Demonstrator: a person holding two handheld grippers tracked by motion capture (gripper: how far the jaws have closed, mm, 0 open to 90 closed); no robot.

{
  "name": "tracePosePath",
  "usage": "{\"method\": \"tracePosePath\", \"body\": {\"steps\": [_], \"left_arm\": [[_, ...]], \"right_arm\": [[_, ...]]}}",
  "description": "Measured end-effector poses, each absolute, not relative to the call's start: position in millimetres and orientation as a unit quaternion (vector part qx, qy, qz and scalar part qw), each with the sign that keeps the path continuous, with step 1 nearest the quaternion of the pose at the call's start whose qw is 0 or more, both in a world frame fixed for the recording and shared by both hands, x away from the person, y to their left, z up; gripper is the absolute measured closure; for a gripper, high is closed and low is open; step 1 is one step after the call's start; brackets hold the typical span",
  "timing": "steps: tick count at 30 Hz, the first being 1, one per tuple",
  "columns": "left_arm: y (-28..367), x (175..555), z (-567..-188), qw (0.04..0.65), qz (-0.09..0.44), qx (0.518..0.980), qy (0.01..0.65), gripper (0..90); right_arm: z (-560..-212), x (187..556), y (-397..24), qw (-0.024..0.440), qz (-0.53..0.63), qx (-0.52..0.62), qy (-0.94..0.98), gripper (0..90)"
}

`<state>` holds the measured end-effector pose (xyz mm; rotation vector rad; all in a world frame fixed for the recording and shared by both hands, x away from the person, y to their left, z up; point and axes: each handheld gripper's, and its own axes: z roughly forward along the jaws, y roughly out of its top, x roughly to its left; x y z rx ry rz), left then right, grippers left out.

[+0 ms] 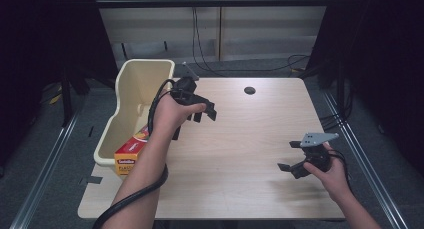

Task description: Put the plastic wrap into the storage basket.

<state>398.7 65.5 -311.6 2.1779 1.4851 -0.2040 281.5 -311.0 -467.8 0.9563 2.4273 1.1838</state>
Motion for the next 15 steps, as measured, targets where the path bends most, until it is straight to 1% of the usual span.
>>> {"method": "tracePosePath", "body": {"steps": [9, 15], "left_arm": [[54, 395, -325, 0.245, -0.076, 0.809, 0.529, 14.5], [46, 392, -336, 0.252, -0.085, 0.812, 0.52, 14.6]], "right_arm": [[-468, 281, -311, 0.137, 0.41, 0.33, 0.839, 2.4], [-468, 281, -311, 0.139, 0.409, 0.329, 0.84, 2.4]]}}
